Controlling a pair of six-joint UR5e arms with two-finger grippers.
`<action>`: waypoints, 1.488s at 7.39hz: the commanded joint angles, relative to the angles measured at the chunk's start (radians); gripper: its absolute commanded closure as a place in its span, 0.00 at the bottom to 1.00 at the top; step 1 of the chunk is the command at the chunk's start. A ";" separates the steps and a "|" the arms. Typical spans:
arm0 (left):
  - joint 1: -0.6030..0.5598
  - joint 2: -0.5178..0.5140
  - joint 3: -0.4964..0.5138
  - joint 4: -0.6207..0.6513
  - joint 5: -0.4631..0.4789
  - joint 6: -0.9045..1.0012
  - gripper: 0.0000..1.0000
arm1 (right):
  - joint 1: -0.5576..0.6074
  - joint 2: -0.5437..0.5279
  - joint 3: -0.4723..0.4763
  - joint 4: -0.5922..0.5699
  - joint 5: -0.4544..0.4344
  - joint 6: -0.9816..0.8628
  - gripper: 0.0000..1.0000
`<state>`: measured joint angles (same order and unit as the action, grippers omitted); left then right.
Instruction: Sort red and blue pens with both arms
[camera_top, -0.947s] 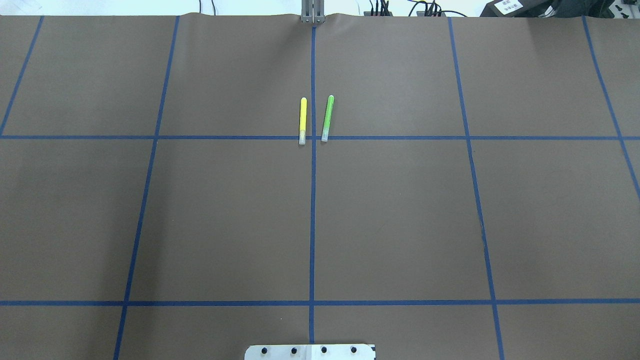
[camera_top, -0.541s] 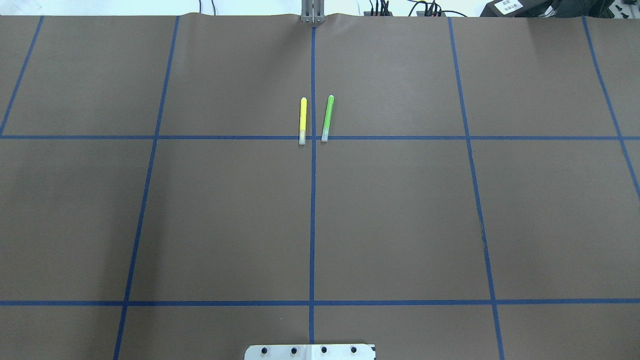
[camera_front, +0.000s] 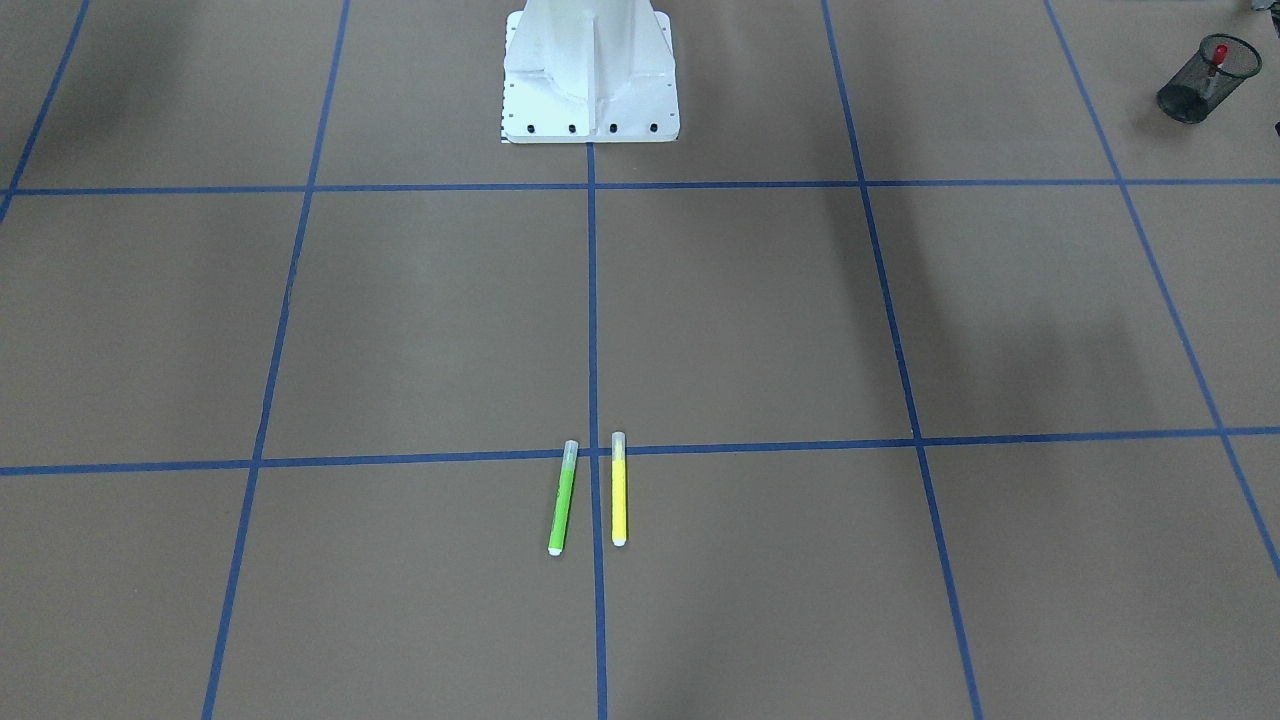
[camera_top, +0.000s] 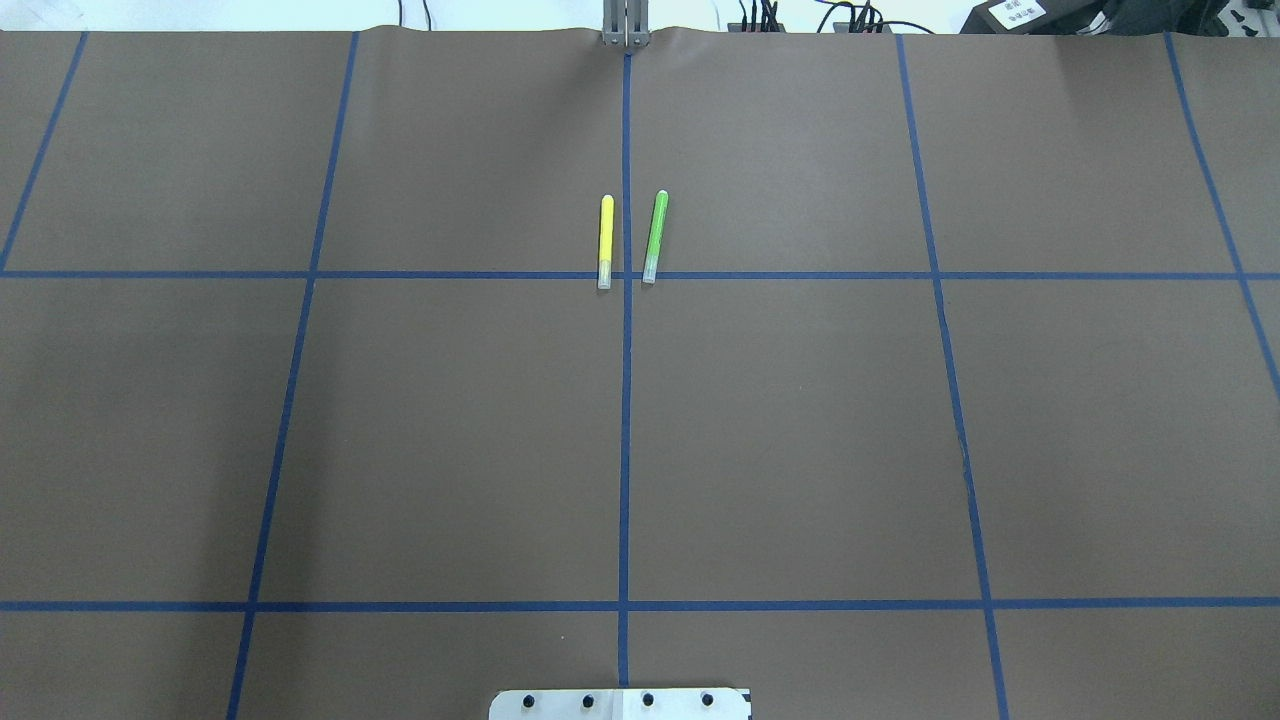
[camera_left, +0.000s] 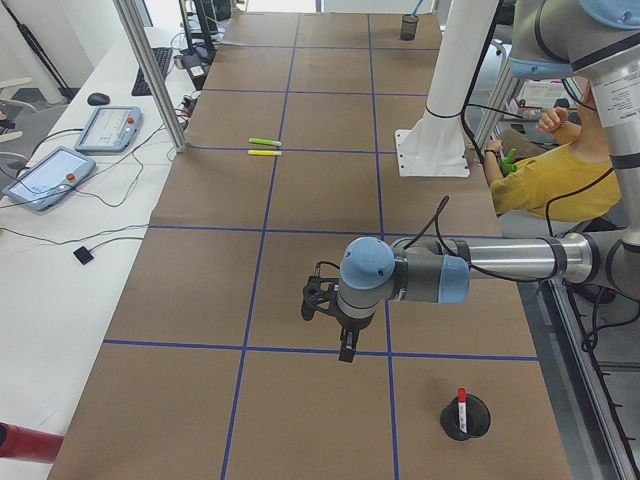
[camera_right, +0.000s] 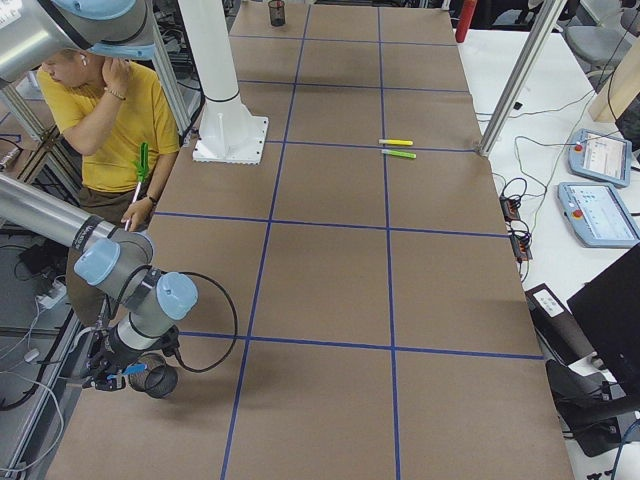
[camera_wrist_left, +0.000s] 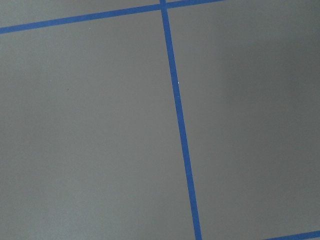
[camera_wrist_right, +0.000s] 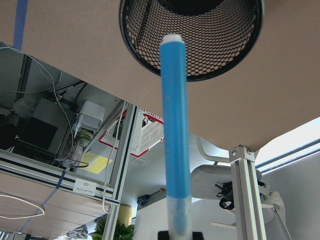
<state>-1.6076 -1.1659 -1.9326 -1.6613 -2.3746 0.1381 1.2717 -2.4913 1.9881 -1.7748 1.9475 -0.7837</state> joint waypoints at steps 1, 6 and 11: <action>0.000 0.000 0.001 0.000 0.000 0.000 0.00 | 0.000 0.025 -0.002 -0.005 -0.036 -0.026 0.64; 0.000 0.000 0.000 0.000 0.000 -0.002 0.00 | 0.006 0.124 -0.005 -0.045 -0.029 -0.066 0.02; 0.002 -0.001 0.000 0.000 -0.002 -0.005 0.00 | 0.067 0.541 -0.024 -0.218 0.016 -0.042 0.02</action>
<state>-1.6073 -1.1662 -1.9328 -1.6613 -2.3759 0.1346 1.3348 -2.0478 1.9719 -1.9836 1.9350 -0.8372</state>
